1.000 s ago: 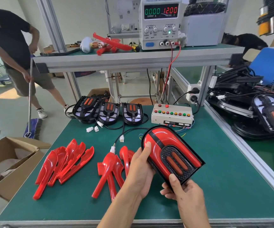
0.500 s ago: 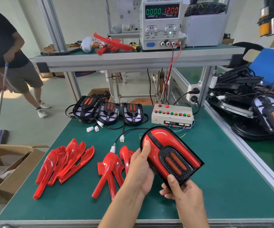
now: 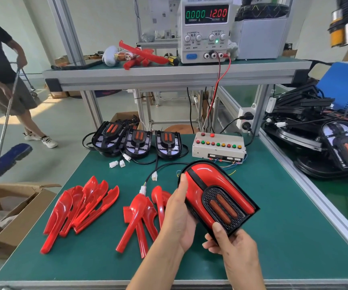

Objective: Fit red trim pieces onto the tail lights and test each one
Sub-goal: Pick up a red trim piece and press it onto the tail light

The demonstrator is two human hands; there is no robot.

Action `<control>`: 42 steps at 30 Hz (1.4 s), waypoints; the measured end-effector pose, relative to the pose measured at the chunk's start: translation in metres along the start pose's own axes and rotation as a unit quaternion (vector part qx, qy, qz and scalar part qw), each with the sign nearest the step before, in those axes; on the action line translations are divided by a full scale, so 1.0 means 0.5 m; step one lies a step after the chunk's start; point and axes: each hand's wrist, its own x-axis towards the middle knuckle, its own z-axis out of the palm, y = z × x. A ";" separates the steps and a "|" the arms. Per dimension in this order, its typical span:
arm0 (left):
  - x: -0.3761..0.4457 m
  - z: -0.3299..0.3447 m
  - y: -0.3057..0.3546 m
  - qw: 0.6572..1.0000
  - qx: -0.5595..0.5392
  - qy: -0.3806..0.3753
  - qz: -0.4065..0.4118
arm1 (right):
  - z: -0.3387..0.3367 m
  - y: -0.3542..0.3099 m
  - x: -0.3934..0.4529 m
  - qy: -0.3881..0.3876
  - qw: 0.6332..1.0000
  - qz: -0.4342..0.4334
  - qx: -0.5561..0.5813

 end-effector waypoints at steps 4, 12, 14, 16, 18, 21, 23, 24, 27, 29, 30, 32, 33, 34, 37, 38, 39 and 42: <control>0.003 -0.001 -0.007 0.999 -0.016 0.044 0.008 | 0.002 0.002 -0.002 -0.001 1.000 -0.001 -0.009; 0.001 0.012 -0.005 0.998 -0.023 0.054 0.019 | 0.002 0.002 -0.005 0.003 1.000 0.003 -0.001; 0.000 0.016 -0.006 0.998 -0.020 0.052 0.026 | 0.003 -0.001 -0.004 0.006 1.000 0.007 0.009; 0.000 0.018 -0.006 0.998 -0.023 0.049 0.028 | 0.004 -0.001 -0.003 0.006 1.000 0.010 0.012; 0.000 0.018 -0.007 0.998 -0.030 0.049 0.032 | 0.004 0.000 -0.003 0.005 1.000 0.012 0.007; 0.002 0.017 -0.008 0.998 -0.031 0.045 0.038 | 0.002 0.001 -0.002 0.004 1.000 0.014 -0.003; 0.002 0.017 -0.009 0.998 -0.026 0.039 0.044 | 0.001 -0.004 -0.003 -0.002 1.000 0.020 -0.006; 0.003 0.017 -0.011 0.998 -0.022 0.036 0.049 | 0.001 -0.008 -0.004 -0.003 1.000 0.025 -0.006; 0.003 0.020 -0.013 0.997 0.004 0.037 0.072 | 0.002 -0.033 -0.007 -0.023 0.998 0.058 -0.004; 0.005 0.020 -0.014 0.993 0.046 0.043 0.101 | -0.004 -0.049 -0.012 -0.022 0.995 0.096 -0.007; 0.007 0.018 -0.014 0.989 0.075 0.047 0.119 | -0.011 -0.057 -0.015 -0.003 0.994 0.105 -0.017; 0.009 0.011 -0.013 0.980 0.125 0.047 0.148 | -0.030 -0.070 -0.023 0.094 0.989 0.074 -0.092; 0.009 0.007 -0.014 0.977 0.143 0.038 0.154 | -0.039 -0.080 -0.026 0.159 0.977 0.045 -0.133; 0.010 0.004 -0.015 0.974 0.162 0.028 0.155 | -0.048 -0.093 -0.026 0.209 0.966 0.014 -0.154; 0.007 -0.004 -0.023 0.958 0.229 0.000 0.174 | -0.061 -0.146 -0.002 0.186 0.954 -0.122 -0.200; 0.005 -0.004 -0.026 0.950 0.251 -0.011 0.187 | -0.060 -0.166 0.015 0.145 0.949 -0.162 -0.226; 0.001 -0.003 -0.028 0.943 0.270 -0.022 0.196 | -0.056 -0.188 0.034 0.099 0.946 -0.185 -0.248; -0.003 0.000 -0.030 0.925 0.313 -0.041 0.211 | -0.035 -0.248 0.098 -0.064 0.952 -0.149 -0.261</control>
